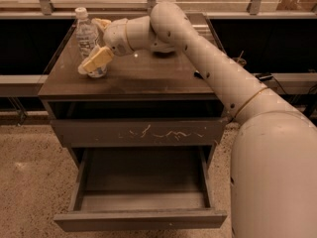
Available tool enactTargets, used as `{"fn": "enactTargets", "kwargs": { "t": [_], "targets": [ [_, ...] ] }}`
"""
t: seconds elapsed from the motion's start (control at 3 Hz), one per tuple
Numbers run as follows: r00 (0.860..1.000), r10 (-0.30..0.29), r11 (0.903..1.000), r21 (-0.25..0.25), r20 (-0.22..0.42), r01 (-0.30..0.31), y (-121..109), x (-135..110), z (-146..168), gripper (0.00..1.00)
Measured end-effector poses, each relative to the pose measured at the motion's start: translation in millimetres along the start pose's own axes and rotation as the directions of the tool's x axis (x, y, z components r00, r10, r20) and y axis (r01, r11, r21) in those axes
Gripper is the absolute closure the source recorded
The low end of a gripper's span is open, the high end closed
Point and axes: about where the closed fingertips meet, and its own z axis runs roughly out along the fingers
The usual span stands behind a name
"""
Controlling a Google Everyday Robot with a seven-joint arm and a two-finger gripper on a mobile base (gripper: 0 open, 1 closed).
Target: Place blue plastic bottle into middle drawer
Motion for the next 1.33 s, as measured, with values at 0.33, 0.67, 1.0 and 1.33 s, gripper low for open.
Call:
{"fn": "enactTargets", "kwargs": {
  "t": [0.33,0.67,1.0,1.33],
  "targets": [
    [1.000,0.000,1.0000,-0.001,0.002,0.000,0,-1,1,0.19],
    [1.000,0.000,1.0000,-0.002,0.002,0.000,0,-1,1,0.42],
    [1.000,0.000,1.0000,-0.002,0.002,0.000,0,-1,1,0.65],
    [0.999,-0.013,0.9979,-0.063,0.046,0.016,10,-10,13,0.89]
  ]
}}
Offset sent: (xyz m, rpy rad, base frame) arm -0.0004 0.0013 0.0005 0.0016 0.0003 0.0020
